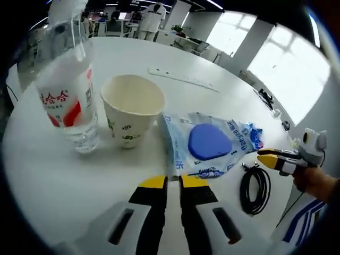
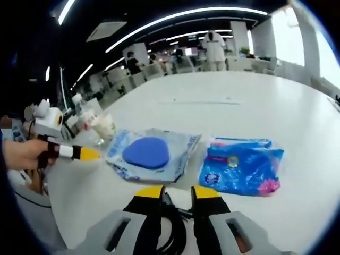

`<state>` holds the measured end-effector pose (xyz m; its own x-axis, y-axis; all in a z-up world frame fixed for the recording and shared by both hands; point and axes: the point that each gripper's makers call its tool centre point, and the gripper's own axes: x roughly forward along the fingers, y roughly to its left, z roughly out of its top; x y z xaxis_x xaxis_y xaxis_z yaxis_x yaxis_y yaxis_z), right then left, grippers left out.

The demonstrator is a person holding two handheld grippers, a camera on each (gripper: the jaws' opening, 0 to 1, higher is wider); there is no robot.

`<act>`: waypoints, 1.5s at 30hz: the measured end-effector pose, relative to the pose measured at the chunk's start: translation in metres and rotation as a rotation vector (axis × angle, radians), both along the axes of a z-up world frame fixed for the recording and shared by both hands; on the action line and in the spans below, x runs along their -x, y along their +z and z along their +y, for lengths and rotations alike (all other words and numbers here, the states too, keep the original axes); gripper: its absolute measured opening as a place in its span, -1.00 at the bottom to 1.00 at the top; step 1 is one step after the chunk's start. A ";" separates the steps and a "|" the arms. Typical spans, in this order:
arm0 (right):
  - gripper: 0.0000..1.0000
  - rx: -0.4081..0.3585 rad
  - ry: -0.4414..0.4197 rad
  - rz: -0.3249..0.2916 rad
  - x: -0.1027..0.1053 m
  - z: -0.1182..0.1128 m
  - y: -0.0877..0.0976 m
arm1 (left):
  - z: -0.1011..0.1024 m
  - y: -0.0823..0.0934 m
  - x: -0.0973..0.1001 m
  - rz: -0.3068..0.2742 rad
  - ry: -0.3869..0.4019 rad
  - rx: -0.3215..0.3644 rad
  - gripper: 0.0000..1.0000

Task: Arrange the tabletop items into an orderly group along one side of the table until the central work area is clear of visible clutter.

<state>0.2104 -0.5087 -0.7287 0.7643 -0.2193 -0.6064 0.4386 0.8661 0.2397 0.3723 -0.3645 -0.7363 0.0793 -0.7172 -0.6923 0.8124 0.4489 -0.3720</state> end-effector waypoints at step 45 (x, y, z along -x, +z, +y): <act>0.36 -0.181 -0.173 -0.031 0.158 0.099 0.017 | 0.181 0.075 0.026 -0.156 0.048 0.241 0.99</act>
<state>0.0520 -0.4094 -0.7114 0.7434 -0.2383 -0.6249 0.5670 0.7202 0.3998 0.3463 -0.1831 -0.6615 0.2095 -0.8522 -0.4795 0.8480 0.4025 -0.3447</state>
